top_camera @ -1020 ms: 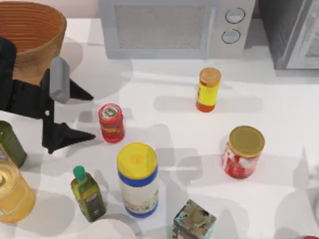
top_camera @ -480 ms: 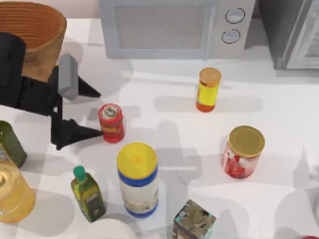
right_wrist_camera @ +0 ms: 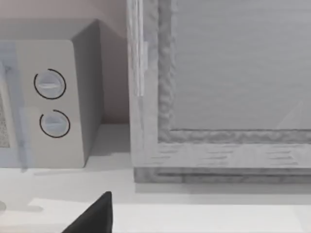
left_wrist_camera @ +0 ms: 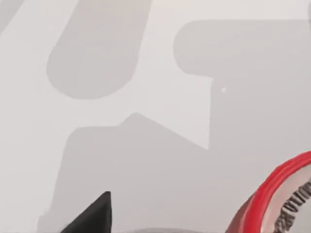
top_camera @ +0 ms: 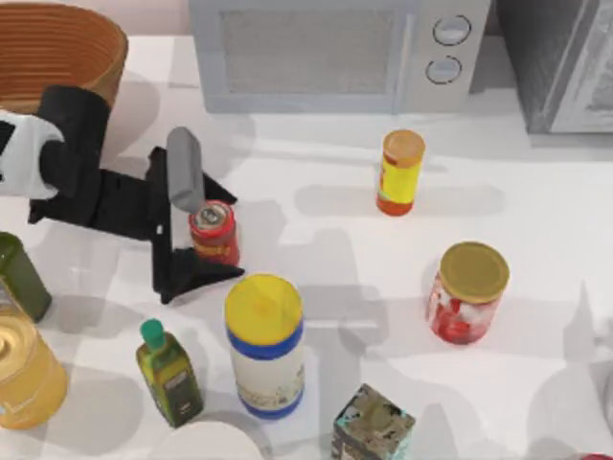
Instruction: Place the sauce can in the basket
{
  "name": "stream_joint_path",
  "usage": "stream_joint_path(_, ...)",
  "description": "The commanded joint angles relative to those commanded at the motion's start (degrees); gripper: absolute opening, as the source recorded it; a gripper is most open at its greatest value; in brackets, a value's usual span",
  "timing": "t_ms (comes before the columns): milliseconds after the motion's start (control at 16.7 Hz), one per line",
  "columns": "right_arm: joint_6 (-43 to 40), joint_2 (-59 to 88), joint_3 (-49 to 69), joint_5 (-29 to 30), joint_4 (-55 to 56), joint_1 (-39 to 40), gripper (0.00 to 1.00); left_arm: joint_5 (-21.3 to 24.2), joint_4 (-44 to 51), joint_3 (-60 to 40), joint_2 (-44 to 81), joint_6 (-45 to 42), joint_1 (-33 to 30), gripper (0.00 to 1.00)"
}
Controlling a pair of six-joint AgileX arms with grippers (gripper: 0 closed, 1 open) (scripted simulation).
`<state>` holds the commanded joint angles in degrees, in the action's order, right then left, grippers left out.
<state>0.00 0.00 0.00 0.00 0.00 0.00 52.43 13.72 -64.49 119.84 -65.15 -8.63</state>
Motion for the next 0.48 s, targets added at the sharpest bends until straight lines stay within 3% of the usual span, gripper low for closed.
stream_joint_path(360, 0.0, 0.0, 0.0, 0.0, 0.0, 0.0, 1.0, -0.2, -2.1, 0.8, 0.6, 0.8, -0.5, 1.0)
stream_joint_path(480, 0.0, 0.0, 0.0, 0.0, 0.0, 0.0, 1.0, -0.2, -2.1, 0.8, 0.6, 0.8, -0.5, 0.85)
